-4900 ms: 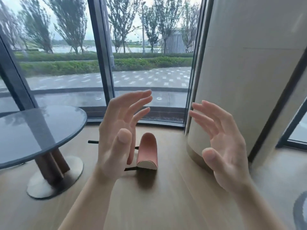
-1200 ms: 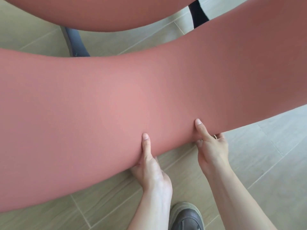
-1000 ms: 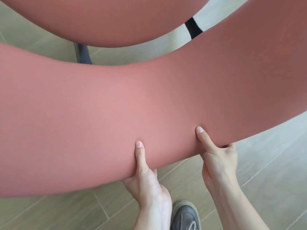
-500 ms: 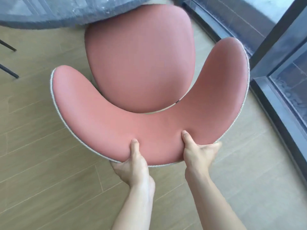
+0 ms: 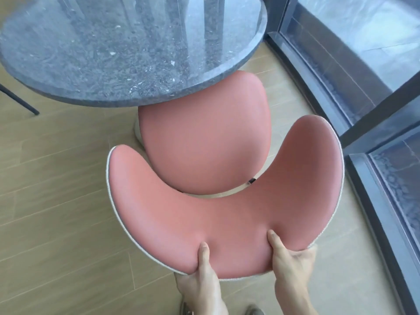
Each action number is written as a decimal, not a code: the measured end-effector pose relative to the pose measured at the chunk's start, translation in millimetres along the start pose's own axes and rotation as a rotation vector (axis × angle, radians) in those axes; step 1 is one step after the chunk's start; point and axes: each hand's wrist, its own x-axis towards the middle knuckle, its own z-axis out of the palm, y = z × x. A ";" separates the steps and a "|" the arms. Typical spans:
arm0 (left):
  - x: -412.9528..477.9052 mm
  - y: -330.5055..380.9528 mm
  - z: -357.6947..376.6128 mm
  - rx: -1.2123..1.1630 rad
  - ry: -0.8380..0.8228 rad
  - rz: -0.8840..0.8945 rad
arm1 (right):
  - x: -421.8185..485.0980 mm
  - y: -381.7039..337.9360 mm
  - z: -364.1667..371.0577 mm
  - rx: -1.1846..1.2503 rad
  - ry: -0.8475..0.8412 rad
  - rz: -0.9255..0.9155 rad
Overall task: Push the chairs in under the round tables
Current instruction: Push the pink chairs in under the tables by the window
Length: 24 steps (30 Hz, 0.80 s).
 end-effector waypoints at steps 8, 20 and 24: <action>-25.5 33.5 17.4 -0.071 0.017 0.052 | -1.6 -36.4 5.6 0.043 -0.087 -0.063; -71.1 26.7 6.9 -0.124 0.082 0.064 | -7.3 -66.0 -31.7 -0.023 -0.142 -0.086; -68.7 45.1 8.1 -0.102 0.087 0.091 | -15.4 -79.0 -22.8 -0.015 -0.151 -0.070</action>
